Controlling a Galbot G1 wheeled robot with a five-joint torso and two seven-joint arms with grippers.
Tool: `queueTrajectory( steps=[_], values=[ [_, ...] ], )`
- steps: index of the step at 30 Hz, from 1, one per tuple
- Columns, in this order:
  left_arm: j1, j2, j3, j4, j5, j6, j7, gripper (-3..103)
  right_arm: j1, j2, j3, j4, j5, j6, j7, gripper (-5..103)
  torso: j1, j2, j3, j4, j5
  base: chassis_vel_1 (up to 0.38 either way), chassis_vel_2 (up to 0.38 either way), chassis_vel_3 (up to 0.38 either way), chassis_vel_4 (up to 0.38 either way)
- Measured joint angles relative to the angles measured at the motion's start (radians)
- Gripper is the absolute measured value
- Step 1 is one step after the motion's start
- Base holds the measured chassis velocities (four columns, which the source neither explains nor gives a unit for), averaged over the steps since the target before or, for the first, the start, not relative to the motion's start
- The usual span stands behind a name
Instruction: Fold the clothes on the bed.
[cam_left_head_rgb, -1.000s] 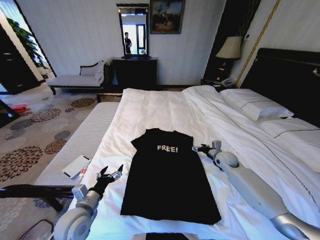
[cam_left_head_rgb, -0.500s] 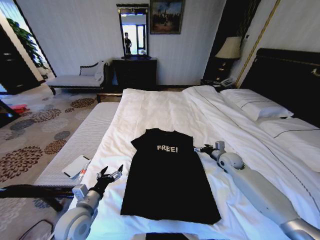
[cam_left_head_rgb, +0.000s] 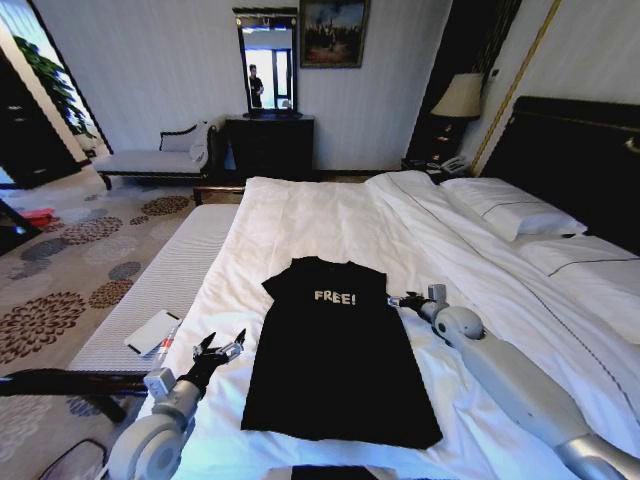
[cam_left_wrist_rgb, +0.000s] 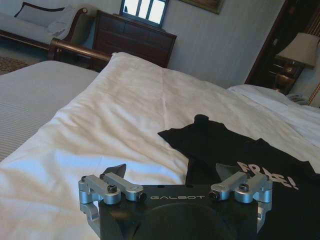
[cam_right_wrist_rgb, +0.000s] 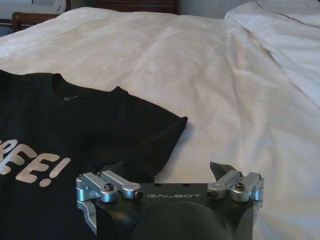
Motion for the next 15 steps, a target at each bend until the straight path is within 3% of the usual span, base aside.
queueTrajectory(
  steps=[15],
  values=[
    [-0.004,0.006,-0.006,-0.002,-0.01,0.001,-0.003,100,0.034,-0.001,-0.036,-0.064,0.0,0.0,-0.002,98,0.0,0.0,0.0,0.0,0.0,0.0,0.0,0.0,0.0]
  ],
)
